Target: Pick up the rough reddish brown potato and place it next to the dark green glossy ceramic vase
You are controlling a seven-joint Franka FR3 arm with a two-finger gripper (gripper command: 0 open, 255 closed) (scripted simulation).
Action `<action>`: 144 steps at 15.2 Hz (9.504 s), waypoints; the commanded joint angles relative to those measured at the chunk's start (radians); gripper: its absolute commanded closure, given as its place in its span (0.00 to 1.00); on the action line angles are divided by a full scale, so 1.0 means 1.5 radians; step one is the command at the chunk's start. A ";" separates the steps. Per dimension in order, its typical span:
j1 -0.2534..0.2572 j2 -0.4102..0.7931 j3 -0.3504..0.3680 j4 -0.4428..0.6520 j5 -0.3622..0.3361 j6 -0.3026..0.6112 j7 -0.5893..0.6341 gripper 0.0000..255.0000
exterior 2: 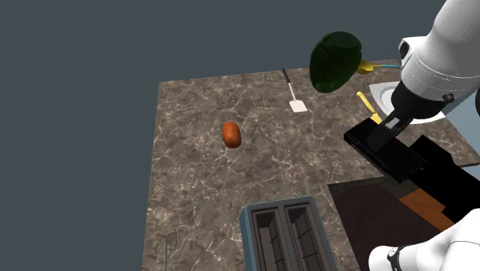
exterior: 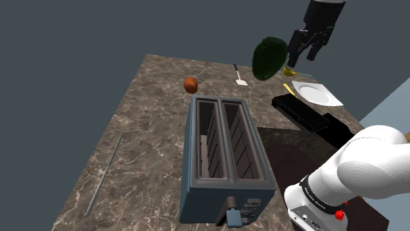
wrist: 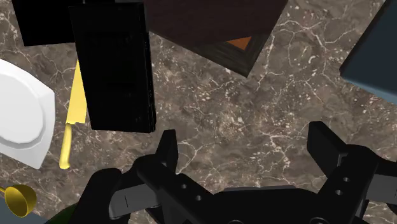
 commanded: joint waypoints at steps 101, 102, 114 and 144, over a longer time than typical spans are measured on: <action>0.024 0.721 0.145 0.632 -0.056 0.154 0.496 1.00; 0.025 0.723 0.145 0.643 -0.056 0.144 0.495 1.00; 0.043 0.771 0.145 0.825 -0.066 0.011 0.480 1.00; -0.180 0.410 -0.006 0.399 0.013 0.123 0.138 1.00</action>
